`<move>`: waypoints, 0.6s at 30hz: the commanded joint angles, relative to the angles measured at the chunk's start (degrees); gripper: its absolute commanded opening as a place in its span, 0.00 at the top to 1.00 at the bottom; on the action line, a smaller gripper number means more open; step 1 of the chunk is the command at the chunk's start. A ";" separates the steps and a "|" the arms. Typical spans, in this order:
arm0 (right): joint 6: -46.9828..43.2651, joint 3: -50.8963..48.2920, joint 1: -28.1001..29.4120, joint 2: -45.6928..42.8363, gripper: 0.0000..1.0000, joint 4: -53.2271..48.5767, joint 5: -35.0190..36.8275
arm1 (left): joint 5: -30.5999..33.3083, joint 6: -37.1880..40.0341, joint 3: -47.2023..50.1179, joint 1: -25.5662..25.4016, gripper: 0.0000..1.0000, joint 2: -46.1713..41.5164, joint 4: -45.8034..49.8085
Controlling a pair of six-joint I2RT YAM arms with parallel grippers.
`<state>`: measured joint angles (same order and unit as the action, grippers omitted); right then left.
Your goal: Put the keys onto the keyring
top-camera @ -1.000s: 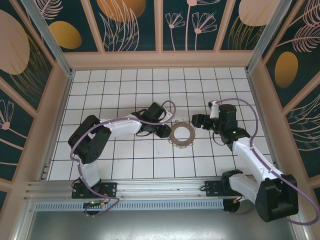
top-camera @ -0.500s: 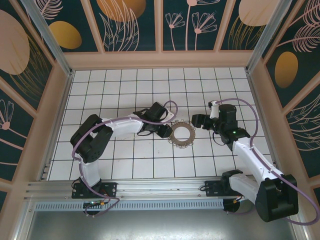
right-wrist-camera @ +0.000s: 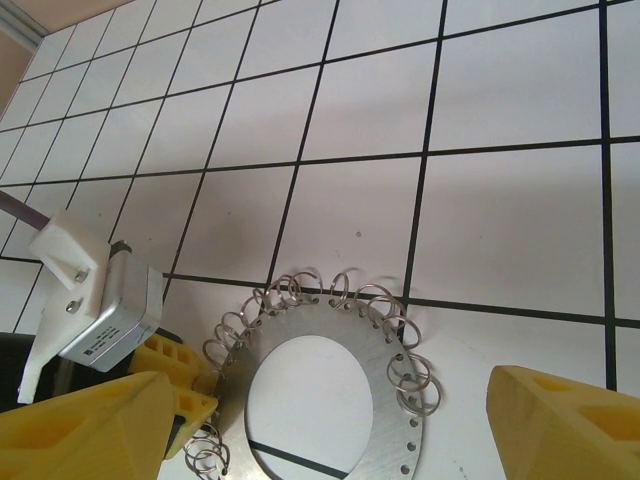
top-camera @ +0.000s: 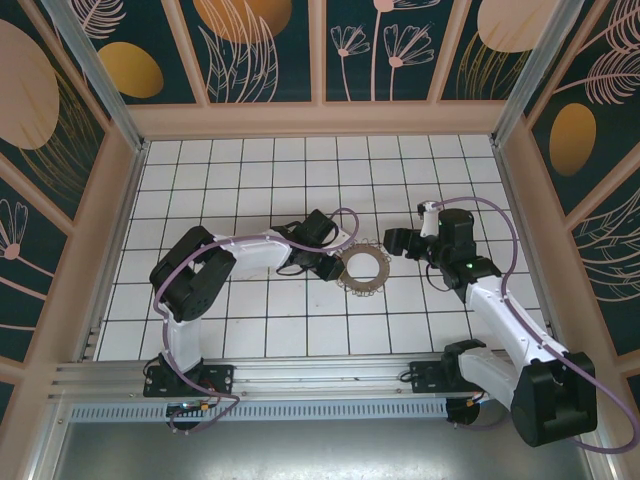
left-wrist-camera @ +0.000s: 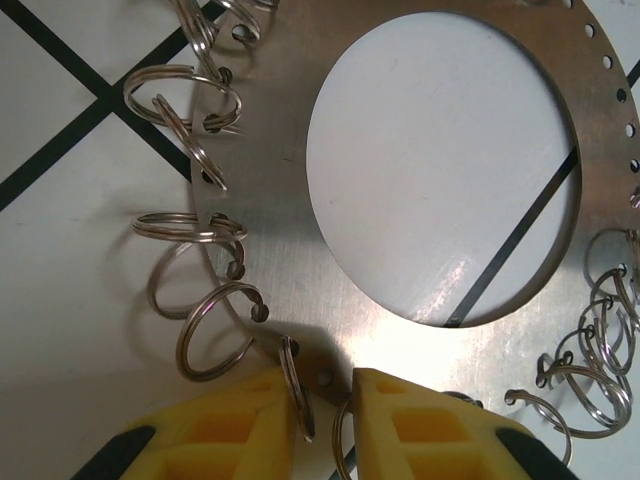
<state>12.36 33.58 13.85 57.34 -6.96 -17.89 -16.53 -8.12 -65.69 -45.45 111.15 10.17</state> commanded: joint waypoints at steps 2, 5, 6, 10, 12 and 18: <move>-0.19 -0.45 -0.49 -0.79 0.19 0.43 0.40 | -0.14 1.09 -0.84 -0.41 0.83 1.25 0.29; -0.21 -0.49 -0.52 -0.83 0.19 0.38 0.32 | -0.59 0.83 -1.10 -0.38 0.83 0.64 0.27; -0.22 -0.54 -0.49 -0.85 0.19 0.38 0.31 | -0.62 0.74 -1.26 -0.42 0.82 0.49 0.28; -0.06 -0.62 -0.52 -0.83 0.19 0.69 0.22 | 0.42 0.65 -2.02 -0.42 0.74 0.26 0.84; -0.06 -0.62 -0.55 -0.83 0.19 0.80 0.14 | 1.20 0.96 -2.76 -0.37 0.74 0.49 1.58; -0.26 -0.59 -0.56 -0.79 0.19 1.14 -0.03 | 2.22 1.51 -4.41 -0.34 0.76 0.48 2.45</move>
<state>12.36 33.58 13.80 57.34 -6.92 -17.91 -15.16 -7.77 -68.20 -45.45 111.15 10.90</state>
